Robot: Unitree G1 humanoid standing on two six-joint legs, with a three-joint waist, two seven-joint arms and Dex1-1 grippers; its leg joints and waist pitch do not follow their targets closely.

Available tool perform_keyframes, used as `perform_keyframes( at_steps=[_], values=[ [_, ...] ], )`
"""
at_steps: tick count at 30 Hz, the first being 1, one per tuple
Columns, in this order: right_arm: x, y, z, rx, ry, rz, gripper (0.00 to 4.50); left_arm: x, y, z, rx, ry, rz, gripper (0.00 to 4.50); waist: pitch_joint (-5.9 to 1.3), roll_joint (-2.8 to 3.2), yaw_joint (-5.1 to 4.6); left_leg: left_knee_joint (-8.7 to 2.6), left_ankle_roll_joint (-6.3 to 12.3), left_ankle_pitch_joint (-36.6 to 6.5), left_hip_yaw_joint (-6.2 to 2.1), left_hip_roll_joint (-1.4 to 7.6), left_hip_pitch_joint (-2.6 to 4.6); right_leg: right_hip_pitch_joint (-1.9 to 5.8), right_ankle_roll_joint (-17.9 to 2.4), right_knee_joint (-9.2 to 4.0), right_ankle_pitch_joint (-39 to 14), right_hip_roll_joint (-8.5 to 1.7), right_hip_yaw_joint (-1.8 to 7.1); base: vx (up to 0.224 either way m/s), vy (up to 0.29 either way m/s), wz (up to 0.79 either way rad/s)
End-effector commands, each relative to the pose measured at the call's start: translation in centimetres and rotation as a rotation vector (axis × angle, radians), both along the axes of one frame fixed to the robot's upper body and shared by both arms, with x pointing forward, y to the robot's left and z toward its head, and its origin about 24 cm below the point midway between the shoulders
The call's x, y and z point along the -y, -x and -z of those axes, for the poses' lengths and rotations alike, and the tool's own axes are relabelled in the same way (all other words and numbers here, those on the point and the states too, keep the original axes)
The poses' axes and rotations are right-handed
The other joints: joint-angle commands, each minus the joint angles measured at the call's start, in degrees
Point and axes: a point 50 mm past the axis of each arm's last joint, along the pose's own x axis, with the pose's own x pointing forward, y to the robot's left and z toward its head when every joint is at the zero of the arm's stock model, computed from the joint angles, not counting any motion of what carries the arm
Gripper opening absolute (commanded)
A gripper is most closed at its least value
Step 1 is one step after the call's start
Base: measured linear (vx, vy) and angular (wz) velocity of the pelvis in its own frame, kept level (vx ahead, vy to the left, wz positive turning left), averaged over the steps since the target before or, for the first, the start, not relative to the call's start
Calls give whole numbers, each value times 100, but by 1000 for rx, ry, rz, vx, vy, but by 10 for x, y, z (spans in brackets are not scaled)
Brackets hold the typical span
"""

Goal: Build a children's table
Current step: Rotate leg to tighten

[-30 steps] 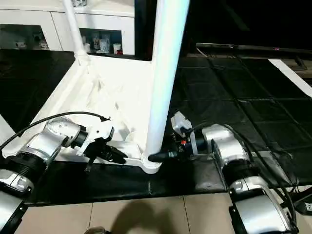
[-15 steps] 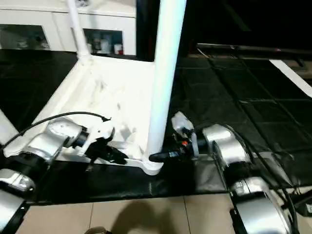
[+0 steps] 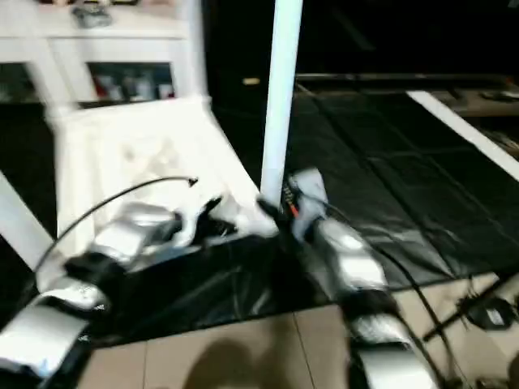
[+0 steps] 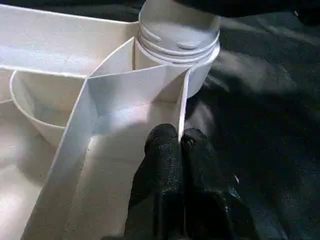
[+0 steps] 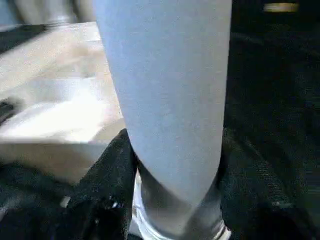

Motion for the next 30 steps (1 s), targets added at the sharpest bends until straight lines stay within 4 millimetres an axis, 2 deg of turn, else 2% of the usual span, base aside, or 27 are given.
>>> perform_keyframes(
  at_steps=[1,3,4,5,6,7,9,11,12,14,18,19,22,24,25,28,29,30],
  values=[
    [-54,13,23,-144,27,-89,198,38,-12,-33,140,92,-27,0,-293,-4,-15,-456,-53,-2162,-126,148,61,142,-663,-585,-2848,-458,258,0,0,0],
    [-57,9,19,-150,-25,-41,198,39,-12,-34,147,72,-29,0,-304,-16,-20,-458,2,-2030,-102,149,43,149,-748,-563,-2541,-455,292,0,0,0],
    [-60,8,15,-149,-55,-28,198,39,-12,-34,149,58,-29,0,-313,-12,2,-457,62,-1834,-85,147,26,166,-827,-530,-2239,-457,319,0,0,0],
    [-61,8,14,-142,-61,-31,198,39,-11,-33,147,53,-27,0,-320,-33,1,-458,93,-1728,-74,150,9,180,-862,-509,-2074,-451,330,0,0,0],
    [-62,8,13,-139,-62,-34,232,38,-11,-33,146,52,-25,0,-332,-28,22,-448,147,-1546,-56,152,10,192,-950,-473,-1765,-449,341,0,0,0],
    [-63,9,13,-133,-67,-31,232,36,-11,-32,138,44,-25,0,-338,-29,33,-439,207,-1376,-43,142,-7,217,-1012,-446,-1556,-448,346,0,0,0],
    [-61,9,14,-133,-69,-21,269,33,-12,-31,136,38,-33,0,-342,-21,49,-431,264,-1212,-30,130,-19,231,-1055,-436,-1427,-447,348,0,0,0],
    [-58,9,15,-123,-66,-19,275,29,-12,-30,136,29,-40,0,-338,-24,59,-436,273,-1144,-28,132,-23,240,-1053,-440,-1463,-444,345,0,0,0],
    [-56,9,15,-119,-66,-20,279,28,-13,-30,137,26,-40,0,-347,-7,65,-439,264,-1102,-30,141,-21,245,-1053,-439,-1423,-447,348,0,0,0],
    [-48,9,15,-84,-49,-38,315,21,-14,-28,140,11,-28,0,-350,-5,65,-446,257,-1071,-31,148,-22,246,-1071,-427,-1333,-438,346,0,0,0],
    [-39,11,16,-64,-26,-62,336,15,-13,-26,132,-3,-2,0,-357,-24,49,-441,311,-1036,-31,142,-46,268,-1140,-393,-1103,-423,347,0,0,0],
    [-25,14,15,-35,-24,-128,361,5,-9,-23,114,-16,53,0,-350,-40,45,-437,343,-1025,-24,142,-49,266,-1140,-401,-1110,-421,345,0,0,0],
    [1,21,10,4,-36,-244,371,-10,-1,-17,72,-38,164,0,-355,-41,77,-426,448,-1052,-22,146,-55,286,-1097,-407,-1133,-433,353,0,0,0],
    [8,23,8,17,-39,-286,382,-14,3,-15,60,-43,204,0,-362,-48,70,-412,522,-927,-14,160,-69,274,-1212,-373,-906,-426,360,0,0,0],
    [24,27,1,42,-28,-380,405,-22,8,-12,24,-51,274,0,-361,-37,93,-409,535,-925,-16,164,-60,268,-1257,-368,-855,-426,353,0,0,0],
    [34,30,-4,60,-6,-454,409,-28,12,-11,16,-62,339,0,-355,-20,143,-407,520,-958,-2,190,-32,243,-1300,-369,-897,-419,353,0,0,0],
    [37,30,-6,61,-4,-471,409,-29,13,-11,22,-70,359,0,-344,-16,213,-410,472,-1013,6,204,-11,227,-1288,-371,-981,-417,351,0,0,0],
    [41,30,-10,75,4,-515,409,-32,17,-12,14,-50,416,0,-345,-26,228,-412,457,-1049,12,212,2,214,-1286,-373,-1016,-418,353,0,0,0]
  ],
)
